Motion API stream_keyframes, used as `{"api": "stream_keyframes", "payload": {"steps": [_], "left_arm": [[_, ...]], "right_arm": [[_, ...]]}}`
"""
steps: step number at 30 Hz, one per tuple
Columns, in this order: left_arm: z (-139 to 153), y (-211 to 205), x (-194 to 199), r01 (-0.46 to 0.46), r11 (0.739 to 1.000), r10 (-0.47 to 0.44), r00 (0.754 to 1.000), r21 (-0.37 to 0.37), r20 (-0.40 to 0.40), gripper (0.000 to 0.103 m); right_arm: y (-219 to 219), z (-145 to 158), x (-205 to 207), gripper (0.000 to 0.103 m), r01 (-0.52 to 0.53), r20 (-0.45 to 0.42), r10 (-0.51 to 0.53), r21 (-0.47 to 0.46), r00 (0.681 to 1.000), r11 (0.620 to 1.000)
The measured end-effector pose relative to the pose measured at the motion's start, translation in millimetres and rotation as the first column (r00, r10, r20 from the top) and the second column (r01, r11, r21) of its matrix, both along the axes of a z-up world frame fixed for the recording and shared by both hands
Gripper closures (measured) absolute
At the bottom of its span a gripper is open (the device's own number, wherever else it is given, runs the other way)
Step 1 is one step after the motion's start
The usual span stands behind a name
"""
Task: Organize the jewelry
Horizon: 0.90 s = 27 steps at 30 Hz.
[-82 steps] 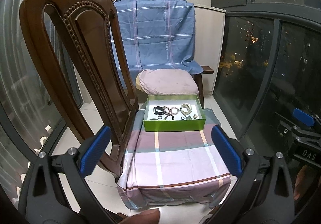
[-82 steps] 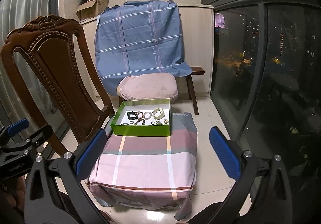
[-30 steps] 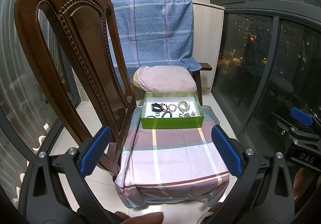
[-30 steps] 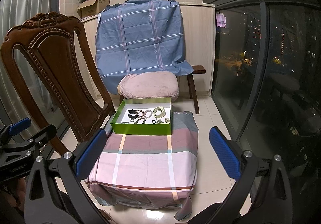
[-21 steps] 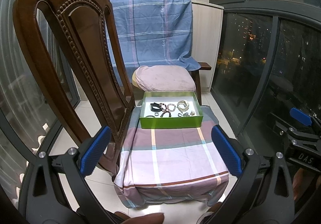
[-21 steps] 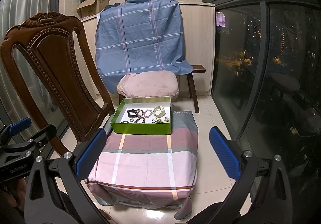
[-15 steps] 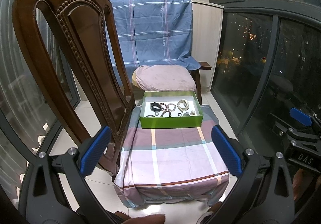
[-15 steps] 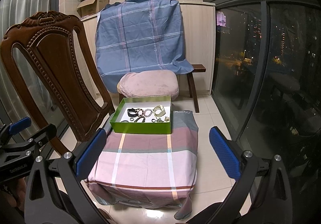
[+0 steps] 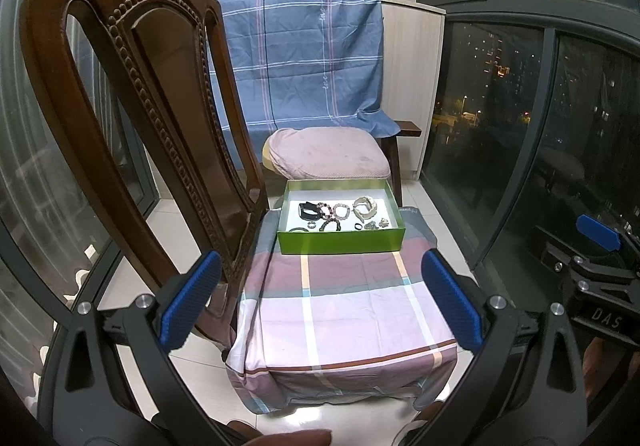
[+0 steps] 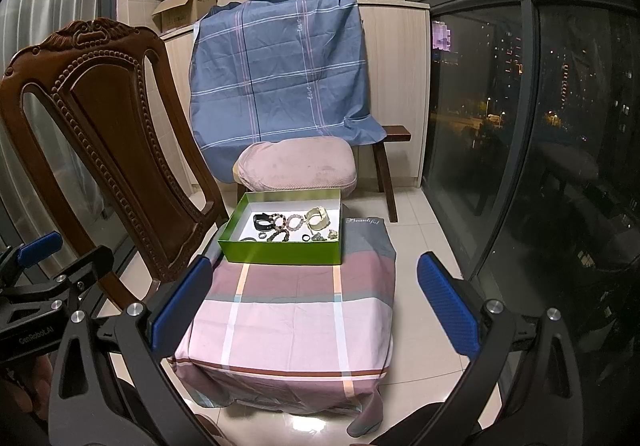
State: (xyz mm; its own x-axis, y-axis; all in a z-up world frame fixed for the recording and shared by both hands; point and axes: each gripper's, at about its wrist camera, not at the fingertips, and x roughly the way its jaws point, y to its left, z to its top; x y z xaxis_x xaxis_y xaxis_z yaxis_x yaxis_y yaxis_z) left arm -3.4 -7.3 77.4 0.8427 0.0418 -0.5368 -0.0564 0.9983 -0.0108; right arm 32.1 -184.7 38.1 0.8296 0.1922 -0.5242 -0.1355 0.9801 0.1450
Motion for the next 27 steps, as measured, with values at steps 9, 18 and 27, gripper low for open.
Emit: {"api": "stream_keyframes", "payload": {"steps": [9, 18, 27], "left_arm": [[-0.6, 0.0, 1.4, 0.002, 1.0, -0.002, 1.0, 0.002, -0.002, 0.004], [-0.9, 0.1, 2.0, 0.002, 1.0, -0.002, 1.0, 0.005, -0.002, 0.004], [-4.7, 2.4, 6.9, 0.0, 1.0, 0.0, 1.0, -0.013, -0.017, 0.004]], "right_arm": [[0.0, -1.6, 0.4, 0.003, 0.001, -0.004, -0.001, -0.001, 1.0, 1.0], [0.5, -2.1, 3.2, 0.003, 0.0, -0.008, 0.0, -0.001, 1.0, 1.0], [0.8, -2.8, 3.8, 0.003, -0.002, -0.012, 0.002, 0.001, 1.0, 1.0]]}}
